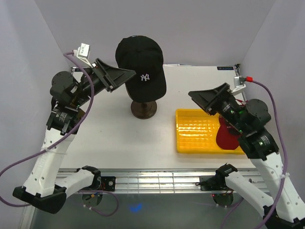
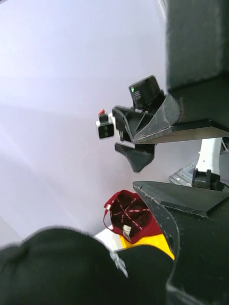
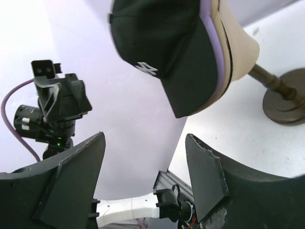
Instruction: Stack the hats
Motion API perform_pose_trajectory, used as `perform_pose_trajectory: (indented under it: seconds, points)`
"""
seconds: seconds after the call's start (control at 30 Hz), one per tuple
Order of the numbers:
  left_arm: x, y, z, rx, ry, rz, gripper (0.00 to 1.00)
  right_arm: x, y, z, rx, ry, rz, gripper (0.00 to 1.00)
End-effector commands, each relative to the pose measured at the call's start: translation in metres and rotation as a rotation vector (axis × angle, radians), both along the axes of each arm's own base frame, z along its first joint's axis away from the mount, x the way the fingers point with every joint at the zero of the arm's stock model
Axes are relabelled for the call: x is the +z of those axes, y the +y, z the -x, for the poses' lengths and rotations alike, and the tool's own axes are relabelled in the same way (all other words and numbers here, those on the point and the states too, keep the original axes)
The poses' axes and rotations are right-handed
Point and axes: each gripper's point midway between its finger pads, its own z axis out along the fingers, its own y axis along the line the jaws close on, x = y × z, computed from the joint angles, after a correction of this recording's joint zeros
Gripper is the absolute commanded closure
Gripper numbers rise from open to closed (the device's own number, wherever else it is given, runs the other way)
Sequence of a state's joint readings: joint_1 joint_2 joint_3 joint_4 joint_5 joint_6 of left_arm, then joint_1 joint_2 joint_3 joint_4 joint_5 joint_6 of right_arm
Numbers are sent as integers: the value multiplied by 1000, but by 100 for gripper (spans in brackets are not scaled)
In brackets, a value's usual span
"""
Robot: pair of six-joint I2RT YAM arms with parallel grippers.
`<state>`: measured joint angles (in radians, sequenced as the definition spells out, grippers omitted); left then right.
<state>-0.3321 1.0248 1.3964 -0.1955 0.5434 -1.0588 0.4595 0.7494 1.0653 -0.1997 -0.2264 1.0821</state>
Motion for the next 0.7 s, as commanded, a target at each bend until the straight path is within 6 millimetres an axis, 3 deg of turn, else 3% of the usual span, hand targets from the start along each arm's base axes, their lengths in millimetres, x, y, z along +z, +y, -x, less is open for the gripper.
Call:
perform_pose_trajectory:
  seconds: [0.0,0.03,0.07,0.1,0.13,0.17,0.23,0.27,0.33,0.37,0.43,0.5,0.67]
  points:
    - [0,-38,4,-21,-69,-113,53,32,-33,21,-124,-112,-14,26]
    - [-13,-56,-3,-34,-43,-154,53,37,-39,25,-141,-125,-15,26]
    - [-16,-83,15,-96,-71,-185,53,49,-46,32,-162,-143,-17,26]
    - [-10,-91,13,-64,-83,-188,53,55,-49,37,-168,-156,-17,25]
    - [-23,-109,9,-76,-67,-221,53,60,-52,41,-171,-171,-11,25]
    - [-28,-127,20,-113,-79,-240,53,74,-56,49,-173,-198,-21,25]
    - [-35,-144,20,-103,-77,-263,53,80,-61,56,-180,-212,-13,25]
    - [-50,-166,27,-141,-63,-291,53,84,-64,58,-193,-221,-13,25]
    - [-66,-188,32,-153,-63,-320,53,95,-72,68,-211,-247,-12,25]
    - [-85,-212,45,-199,-54,-353,53,98,-76,70,-225,-253,-13,25]
    - [-108,-233,53,-206,-51,-400,53,103,-82,76,-239,-262,-15,25]
    - [-148,-258,63,-232,-19,-464,53,105,-85,80,-247,-270,-21,25]
    - [-201,-296,76,-282,-9,-507,52,110,-94,84,-286,-267,-17,25]
